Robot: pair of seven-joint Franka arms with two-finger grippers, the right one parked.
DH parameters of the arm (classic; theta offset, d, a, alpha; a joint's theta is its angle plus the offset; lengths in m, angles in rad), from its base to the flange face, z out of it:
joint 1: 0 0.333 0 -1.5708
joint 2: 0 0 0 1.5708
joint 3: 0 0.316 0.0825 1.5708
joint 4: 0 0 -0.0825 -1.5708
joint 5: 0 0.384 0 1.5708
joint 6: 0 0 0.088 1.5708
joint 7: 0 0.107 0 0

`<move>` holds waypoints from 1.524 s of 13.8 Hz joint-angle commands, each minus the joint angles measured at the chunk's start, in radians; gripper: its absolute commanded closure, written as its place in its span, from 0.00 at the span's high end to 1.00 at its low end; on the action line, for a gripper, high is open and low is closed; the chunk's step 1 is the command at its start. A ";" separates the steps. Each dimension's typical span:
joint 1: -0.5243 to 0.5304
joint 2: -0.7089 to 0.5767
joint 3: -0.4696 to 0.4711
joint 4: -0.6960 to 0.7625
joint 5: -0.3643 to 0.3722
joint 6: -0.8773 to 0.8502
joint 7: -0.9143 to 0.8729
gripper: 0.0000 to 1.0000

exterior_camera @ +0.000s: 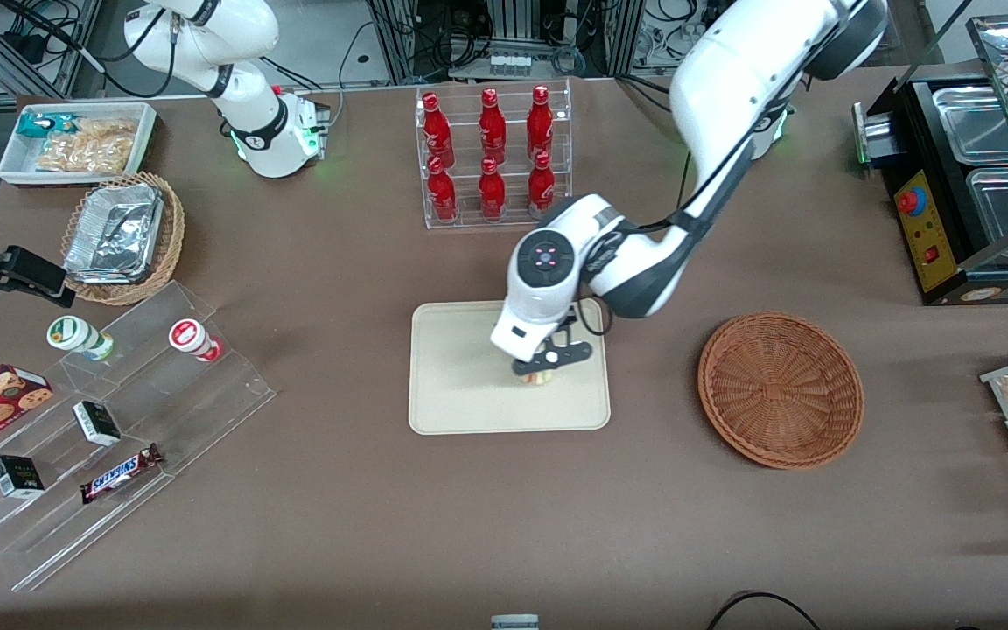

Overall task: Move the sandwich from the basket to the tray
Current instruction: 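Lift the sandwich and carry it with the left gripper over the tray, then lower the sandwich onto the tray and open the left gripper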

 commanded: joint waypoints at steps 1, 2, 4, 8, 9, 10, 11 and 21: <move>-0.055 0.107 0.015 0.136 0.014 -0.011 0.019 0.21; -0.061 0.126 0.018 0.143 0.014 -0.009 0.024 0.22; -0.067 0.140 0.022 0.147 0.017 -0.011 0.027 0.25; -0.067 0.158 0.026 0.168 0.017 -0.011 0.027 0.37; -0.067 0.160 0.026 0.171 0.017 -0.011 0.025 0.65; -0.067 0.161 0.026 0.171 0.023 -0.011 0.025 0.97; -0.067 0.160 0.026 0.173 0.042 -0.009 0.022 0.99; 0.041 0.025 0.022 0.214 0.037 -0.178 0.027 1.00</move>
